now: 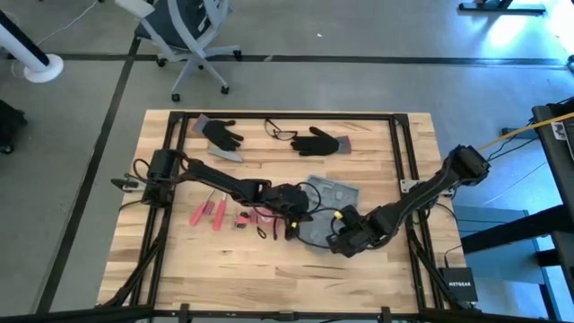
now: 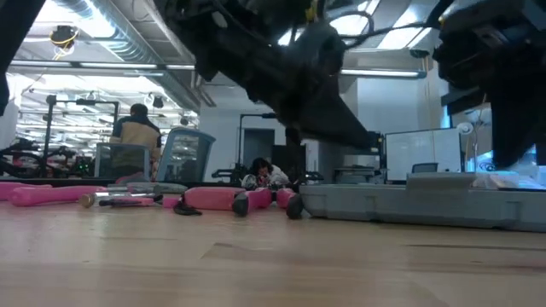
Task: Prefit tool cases
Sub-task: Put the black electrical tape into the prefit tool case
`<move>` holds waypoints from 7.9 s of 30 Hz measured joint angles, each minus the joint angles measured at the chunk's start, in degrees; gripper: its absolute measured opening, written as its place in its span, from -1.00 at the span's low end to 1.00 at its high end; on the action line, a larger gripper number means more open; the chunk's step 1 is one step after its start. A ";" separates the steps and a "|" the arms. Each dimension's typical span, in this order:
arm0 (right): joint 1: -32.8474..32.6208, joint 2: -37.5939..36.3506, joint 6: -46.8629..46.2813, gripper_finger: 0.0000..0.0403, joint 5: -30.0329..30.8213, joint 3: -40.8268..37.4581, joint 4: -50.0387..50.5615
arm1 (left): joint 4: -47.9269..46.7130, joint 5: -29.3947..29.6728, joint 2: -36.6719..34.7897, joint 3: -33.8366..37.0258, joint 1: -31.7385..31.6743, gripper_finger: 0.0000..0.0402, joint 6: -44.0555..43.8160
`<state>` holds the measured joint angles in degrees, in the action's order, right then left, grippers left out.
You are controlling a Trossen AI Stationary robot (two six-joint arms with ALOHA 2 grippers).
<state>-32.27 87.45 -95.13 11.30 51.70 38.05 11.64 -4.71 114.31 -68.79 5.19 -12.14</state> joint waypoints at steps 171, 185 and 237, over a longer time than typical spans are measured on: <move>1.57 -8.07 1.91 -1.00 -0.36 -20.61 -25.18 | -15.39 18.80 23.18 -32.96 9.40 -1.00 9.60; 1.55 -11.40 2.37 -1.00 5.90 -20.64 -22.61 | -15.20 18.82 23.40 -32.92 8.94 -1.00 9.11; -3.39 -7.55 -4.52 -1.00 3.68 -22.56 -26.39 | -9.81 15.99 27.29 -33.27 8.22 -1.00 6.45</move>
<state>-35.66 79.90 -99.66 14.98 29.15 11.66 1.83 11.28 141.60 -102.06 13.41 -5.69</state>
